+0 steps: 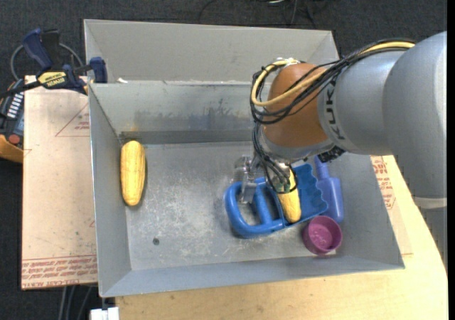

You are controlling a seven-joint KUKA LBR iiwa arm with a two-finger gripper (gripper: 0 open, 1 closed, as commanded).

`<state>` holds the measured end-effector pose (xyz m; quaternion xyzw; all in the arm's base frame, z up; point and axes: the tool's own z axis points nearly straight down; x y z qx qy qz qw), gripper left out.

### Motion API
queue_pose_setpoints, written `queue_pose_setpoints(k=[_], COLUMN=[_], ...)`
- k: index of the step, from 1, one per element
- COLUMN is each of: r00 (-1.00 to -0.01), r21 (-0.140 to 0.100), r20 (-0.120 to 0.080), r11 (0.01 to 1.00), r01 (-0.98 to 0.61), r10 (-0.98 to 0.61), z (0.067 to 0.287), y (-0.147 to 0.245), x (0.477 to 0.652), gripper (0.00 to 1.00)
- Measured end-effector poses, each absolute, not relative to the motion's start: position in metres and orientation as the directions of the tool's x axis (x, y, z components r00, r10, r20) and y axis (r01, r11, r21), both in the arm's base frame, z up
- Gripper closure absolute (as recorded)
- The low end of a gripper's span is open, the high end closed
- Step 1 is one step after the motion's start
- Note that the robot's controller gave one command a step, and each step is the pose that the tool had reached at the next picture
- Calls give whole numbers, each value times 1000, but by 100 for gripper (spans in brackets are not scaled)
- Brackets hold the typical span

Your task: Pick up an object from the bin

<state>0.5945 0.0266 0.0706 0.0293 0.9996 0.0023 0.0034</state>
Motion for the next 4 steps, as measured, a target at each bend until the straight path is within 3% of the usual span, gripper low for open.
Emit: queue_pose_setpoints(k=[4], r00=[-998], r21=[4], r20=[-1], r11=[998], r01=[59], r10=[59], z=[79], y=[27], x=[592], gripper=[100])
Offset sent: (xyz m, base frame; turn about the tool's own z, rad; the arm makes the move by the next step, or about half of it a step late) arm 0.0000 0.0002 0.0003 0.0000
